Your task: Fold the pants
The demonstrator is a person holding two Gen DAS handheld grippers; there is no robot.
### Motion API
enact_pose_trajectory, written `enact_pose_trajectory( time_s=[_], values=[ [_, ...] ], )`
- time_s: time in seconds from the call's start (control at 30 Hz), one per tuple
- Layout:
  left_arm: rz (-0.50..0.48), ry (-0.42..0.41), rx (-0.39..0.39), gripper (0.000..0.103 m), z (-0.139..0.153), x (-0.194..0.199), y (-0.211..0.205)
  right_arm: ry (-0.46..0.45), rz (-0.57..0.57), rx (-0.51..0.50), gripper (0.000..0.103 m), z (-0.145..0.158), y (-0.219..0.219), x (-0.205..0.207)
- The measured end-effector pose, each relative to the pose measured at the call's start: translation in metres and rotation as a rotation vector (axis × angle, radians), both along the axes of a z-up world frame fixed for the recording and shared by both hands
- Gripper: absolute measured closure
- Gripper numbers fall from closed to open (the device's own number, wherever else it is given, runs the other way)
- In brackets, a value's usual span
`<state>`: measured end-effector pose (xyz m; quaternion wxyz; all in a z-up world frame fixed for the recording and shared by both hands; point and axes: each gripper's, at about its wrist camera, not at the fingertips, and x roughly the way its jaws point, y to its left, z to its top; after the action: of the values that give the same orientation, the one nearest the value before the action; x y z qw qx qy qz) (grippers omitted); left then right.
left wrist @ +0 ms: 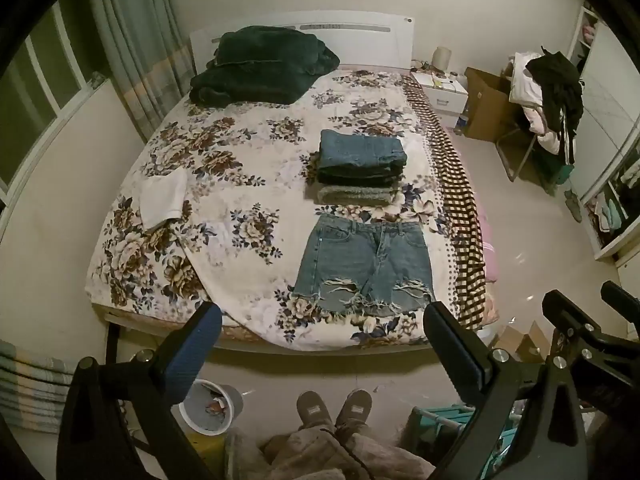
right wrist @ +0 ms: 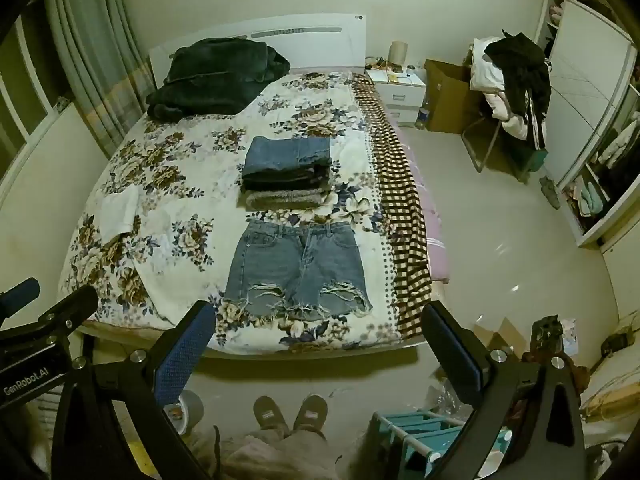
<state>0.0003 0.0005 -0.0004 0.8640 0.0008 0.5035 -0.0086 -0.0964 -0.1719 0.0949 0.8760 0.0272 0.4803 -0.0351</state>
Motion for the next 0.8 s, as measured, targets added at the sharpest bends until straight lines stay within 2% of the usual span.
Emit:
enact_pose_trajectory(
  time_s=[0.23,0.8],
  values=[
    [0.002,-0.004,0.012,0.000,-0.0002,0.0003,0.0008,0.014,0.006,-0.042,0.000,0.0009,0.0048,0.0008],
    [0.000,-0.014,0.019,0.000,0.0004,-0.0015,-0.0012,0.010,0.011,-0.034,0.000,0.0081,0.0064,0.0007]
  ],
)
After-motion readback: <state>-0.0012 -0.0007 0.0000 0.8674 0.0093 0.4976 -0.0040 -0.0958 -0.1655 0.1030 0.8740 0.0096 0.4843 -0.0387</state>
